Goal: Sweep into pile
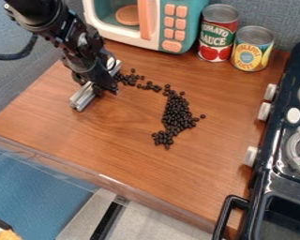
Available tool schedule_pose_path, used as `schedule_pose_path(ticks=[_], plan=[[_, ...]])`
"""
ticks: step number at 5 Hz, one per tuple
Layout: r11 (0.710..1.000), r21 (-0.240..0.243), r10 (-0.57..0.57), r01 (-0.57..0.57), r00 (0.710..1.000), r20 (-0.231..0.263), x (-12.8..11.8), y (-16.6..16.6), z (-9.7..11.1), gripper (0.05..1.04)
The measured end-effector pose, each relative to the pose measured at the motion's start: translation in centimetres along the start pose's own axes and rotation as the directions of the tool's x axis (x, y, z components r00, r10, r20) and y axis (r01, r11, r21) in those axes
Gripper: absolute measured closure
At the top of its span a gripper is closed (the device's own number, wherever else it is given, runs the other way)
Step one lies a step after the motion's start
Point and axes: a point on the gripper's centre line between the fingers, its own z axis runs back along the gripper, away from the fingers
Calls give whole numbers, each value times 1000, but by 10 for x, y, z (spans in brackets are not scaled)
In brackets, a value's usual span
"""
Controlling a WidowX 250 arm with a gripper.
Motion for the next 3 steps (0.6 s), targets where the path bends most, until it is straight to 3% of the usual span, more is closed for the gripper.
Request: schedule_pose_path(ticks=[3], plan=[[993, -110, 35, -41, 998, -52, 10, -44, 8, 689]])
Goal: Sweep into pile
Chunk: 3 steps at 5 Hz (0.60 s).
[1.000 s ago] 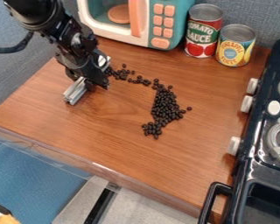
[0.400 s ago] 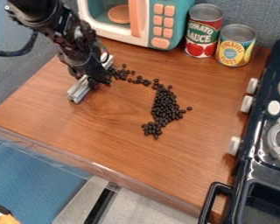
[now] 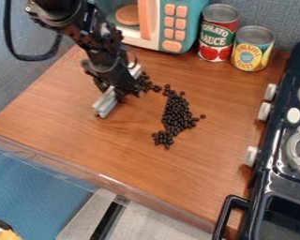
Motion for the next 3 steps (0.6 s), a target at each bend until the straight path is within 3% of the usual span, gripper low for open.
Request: schedule_pose_path(ticks=[3], plan=[[999, -39, -25, 25, 1000, -7, -10, -26, 8, 689]])
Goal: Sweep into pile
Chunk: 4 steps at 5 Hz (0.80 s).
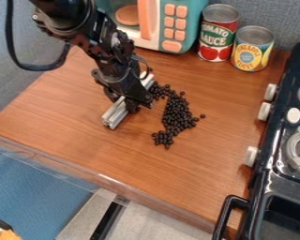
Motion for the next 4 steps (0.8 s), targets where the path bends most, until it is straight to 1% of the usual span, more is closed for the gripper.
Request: schedule_pose_path(ticks=[1, 2, 3, 4], plan=[[1000, -21, 11, -11, 1000, -12, 0, -2, 1, 689], [998, -28, 54, -55, 998, -43, -4, 14, 5, 689], [985, -16, 168, -169, 985, -50, -3, 49, 18, 689], [963, -4, 269, -270, 961, -67, -6, 81, 28, 689]])
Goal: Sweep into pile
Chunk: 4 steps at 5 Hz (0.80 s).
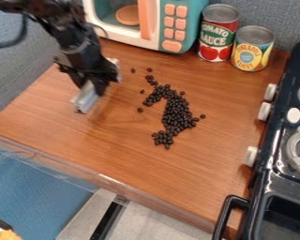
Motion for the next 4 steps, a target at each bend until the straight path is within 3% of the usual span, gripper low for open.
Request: schedule_pose_path(ticks=[1, 2, 3, 4], plan=[[995, 3, 99, -99, 995, 6, -1, 29, 19, 689], [991, 22, 129, -129, 992, -13, -6, 40, 19, 689], [990, 85, 119, -116, 992, -30, -21, 50, 0, 689], [986, 136, 102, -97, 994, -36, -24, 54, -15, 622]])
